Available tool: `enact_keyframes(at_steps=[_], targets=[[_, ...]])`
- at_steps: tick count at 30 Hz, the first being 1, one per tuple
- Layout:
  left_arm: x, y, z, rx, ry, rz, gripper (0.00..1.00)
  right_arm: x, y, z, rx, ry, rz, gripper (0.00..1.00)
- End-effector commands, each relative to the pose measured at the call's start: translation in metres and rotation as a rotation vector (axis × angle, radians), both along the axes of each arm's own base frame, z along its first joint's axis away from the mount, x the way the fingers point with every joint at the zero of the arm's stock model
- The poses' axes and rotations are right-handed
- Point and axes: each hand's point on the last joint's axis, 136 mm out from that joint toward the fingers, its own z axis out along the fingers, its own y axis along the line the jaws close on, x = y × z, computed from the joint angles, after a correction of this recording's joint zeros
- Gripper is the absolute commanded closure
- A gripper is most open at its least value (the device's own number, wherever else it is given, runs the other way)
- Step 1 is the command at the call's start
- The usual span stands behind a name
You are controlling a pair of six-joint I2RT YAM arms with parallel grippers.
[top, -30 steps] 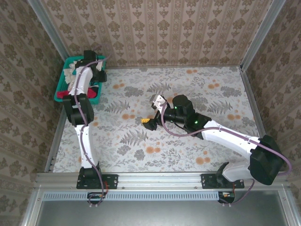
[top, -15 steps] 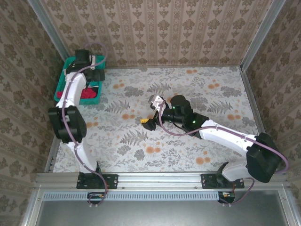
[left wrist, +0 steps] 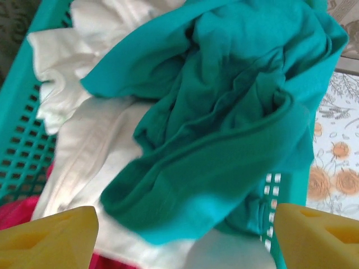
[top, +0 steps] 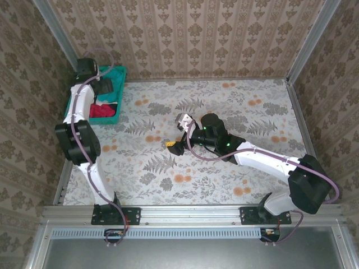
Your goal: Fold and stack the t-shirts
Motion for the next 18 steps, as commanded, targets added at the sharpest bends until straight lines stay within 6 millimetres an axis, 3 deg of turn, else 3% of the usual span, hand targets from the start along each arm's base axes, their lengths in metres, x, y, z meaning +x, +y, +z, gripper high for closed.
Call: enact_keyframes(at_steps=[1, 6, 7, 10, 12, 18], targets=[[0.010, -0.007, -0.005, -0.039, 0.024, 0.001, 0.20, -0.004, 0.004, 0.014, 0.040, -0.011, 0.019, 0.00], [0.027, -0.008, -0.030, -0.059, 0.072, 0.017, 0.34, 0.000, 0.007, 0.020, 0.055, -0.022, 0.010, 0.00], [0.029, -0.011, -0.033, -0.068, 0.077, 0.014, 0.41, 0.000, 0.008, 0.021, 0.057, -0.022, 0.016, 0.00], [0.032, -0.017, -0.029, -0.073, 0.076, -0.001, 0.82, 0.000, 0.011, 0.019, 0.051, -0.018, 0.029, 0.00], [0.031, -0.022, -0.013, -0.050, 0.048, -0.013, 1.00, 0.001, 0.012, 0.017, 0.042, -0.017, 0.030, 0.00], [0.020, -0.038, 0.068, 0.068, -0.108, -0.064, 1.00, -0.001, 0.013, 0.019, 0.035, -0.006, 0.037, 0.00]])
